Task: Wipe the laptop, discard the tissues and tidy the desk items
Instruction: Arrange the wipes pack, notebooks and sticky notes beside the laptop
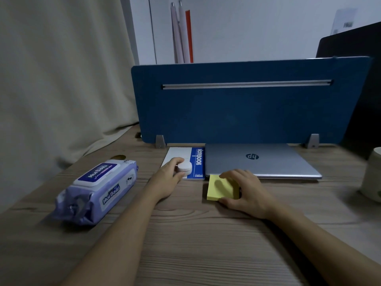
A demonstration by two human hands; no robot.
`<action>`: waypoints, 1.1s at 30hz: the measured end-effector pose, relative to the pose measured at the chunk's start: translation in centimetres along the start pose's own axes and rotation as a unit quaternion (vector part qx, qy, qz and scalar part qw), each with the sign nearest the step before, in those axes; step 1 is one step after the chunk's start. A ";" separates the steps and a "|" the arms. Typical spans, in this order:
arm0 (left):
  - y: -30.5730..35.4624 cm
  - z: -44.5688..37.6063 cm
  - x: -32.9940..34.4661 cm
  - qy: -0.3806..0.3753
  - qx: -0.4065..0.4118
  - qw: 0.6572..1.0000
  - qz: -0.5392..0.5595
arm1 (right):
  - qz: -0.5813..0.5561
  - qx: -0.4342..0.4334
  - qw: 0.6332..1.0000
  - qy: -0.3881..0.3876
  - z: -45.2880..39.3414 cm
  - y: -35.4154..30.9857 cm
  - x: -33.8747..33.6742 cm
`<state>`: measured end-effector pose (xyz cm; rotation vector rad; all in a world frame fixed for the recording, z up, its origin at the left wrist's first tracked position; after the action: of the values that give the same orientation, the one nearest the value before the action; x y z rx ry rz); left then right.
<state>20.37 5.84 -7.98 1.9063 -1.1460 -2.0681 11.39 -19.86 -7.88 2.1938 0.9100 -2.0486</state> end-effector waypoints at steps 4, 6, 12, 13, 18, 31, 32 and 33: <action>-0.1 0.3 -0.2 0.002 0.008 0.999 0.038 | -0.008 0.006 1.000 0.028 -0.6 -0.2 -0.1; -0.6 0.5 -0.4 0.014 -0.005 0.999 0.050 | -0.017 0.012 0.999 0.041 -1.4 -0.4 -0.3; -2.5 0.4 -1.4 0.088 -0.032 0.988 0.120 | -0.073 0.046 0.996 0.003 -7.0 0.1 -1.8; -2.7 0.3 -1.4 0.097 -0.031 0.986 0.134 | -0.088 0.054 0.995 -0.003 -8.1 0.4 -2.1; -3.0 -0.6 -1.6 0.140 -0.028 0.973 0.180 | -0.150 0.063 0.986 -0.026 -13.2 1.5 -2.1; -3.1 -1.9 -1.6 0.206 -0.062 0.962 0.166 | -0.014 0.042 0.992 -0.118 -20.0 1.2 0.6; -3.1 -1.9 -1.6 0.204 -0.065 0.963 0.163 | -0.021 0.045 0.992 -0.120 -19.9 1.3 0.5; -3.0 -1.8 -1.6 0.203 -0.069 0.963 0.161 | -0.037 0.046 0.991 -0.119 -19.7 1.3 0.4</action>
<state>23.54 8.02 -8.27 1.8179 -1.0895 -1.4635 29.91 -13.26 -5.85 1.9249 0.9004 -2.3659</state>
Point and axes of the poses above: each hand's wrist, its own z-axis away from the middle knuckle, its own x-axis out of the palm, y = z × x, the point moved 2 cm from there along -z, towards the middle knuckle, and after that the axes turned 15 degrees about -y, right-handed, at the moved point
